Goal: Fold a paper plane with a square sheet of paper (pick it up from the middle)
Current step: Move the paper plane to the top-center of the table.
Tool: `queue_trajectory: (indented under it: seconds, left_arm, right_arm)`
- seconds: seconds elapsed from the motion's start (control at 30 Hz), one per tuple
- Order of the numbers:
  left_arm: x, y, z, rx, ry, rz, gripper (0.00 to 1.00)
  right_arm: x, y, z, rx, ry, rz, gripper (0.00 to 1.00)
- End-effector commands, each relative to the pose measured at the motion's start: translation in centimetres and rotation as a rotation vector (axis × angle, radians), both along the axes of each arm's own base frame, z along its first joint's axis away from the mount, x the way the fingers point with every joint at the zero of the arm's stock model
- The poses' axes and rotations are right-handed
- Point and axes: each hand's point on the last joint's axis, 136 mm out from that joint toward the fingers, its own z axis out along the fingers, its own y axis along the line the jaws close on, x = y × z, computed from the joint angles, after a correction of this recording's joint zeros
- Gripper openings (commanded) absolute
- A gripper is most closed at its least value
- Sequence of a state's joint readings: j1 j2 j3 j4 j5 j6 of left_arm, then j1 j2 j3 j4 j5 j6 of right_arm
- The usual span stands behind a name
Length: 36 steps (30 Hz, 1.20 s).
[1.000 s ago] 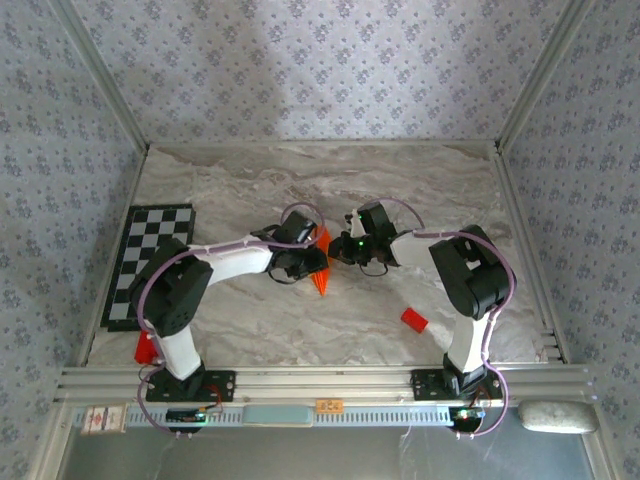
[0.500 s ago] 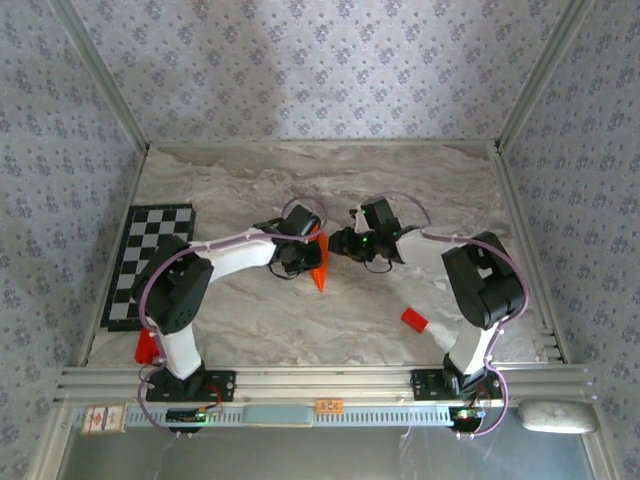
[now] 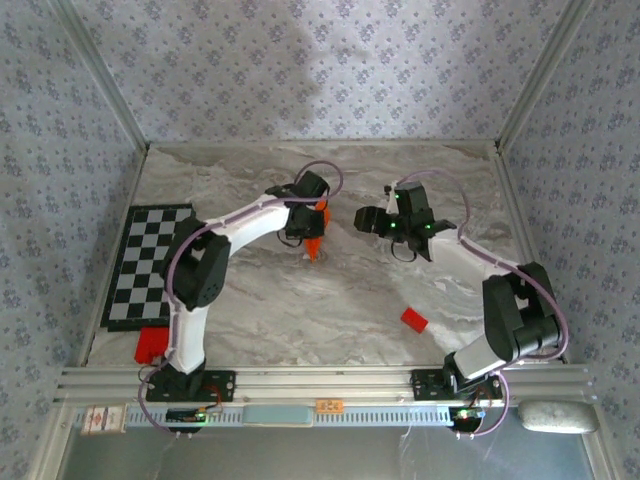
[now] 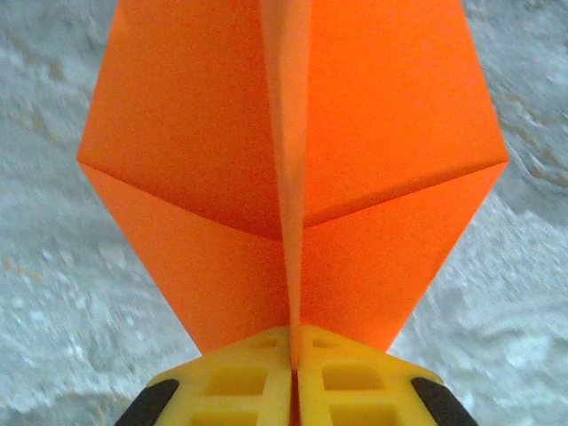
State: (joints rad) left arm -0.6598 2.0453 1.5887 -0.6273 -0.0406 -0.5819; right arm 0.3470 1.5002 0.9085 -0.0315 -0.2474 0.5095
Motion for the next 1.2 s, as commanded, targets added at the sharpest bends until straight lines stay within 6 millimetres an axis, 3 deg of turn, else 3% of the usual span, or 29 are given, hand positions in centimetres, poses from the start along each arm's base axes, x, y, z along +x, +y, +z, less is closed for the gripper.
queue_trajectory:
  seconds: [0.0, 0.2, 0.6, 1.03, 1.17]
  left_arm:
    - [0.7, 0.7, -0.6, 0.109, 0.021, -0.055, 0.08]
    - [2.2, 0.0, -1.7, 0.135, 0.034, -0.055, 0.10]
    - [1.9, -1.0, -3.9, 0.116, 0.114, -0.062, 0.20]
    - [1.7, -1.0, -5.6, 0.124, 0.148, -0.034, 0.15]
    - [1.8, -1.0, -4.9, 0.118, 0.136, -0.017, 0.12]
  right_arm:
    - [-0.3, -2.3, -0.6, -0.070, -0.006, -0.031, 0.72]
    - [-0.2, -3.2, -0.9, -0.039, 0.008, -0.051, 0.71]
    - [-0.2, -3.7, -1.1, -0.005, 0.023, -0.066, 0.69]
    - [-0.1, -3.7, -1.5, -0.002, 0.038, -0.071, 0.68]
    - [-0.1, -3.7, -1.5, -0.003, 0.041, -0.071, 0.68]
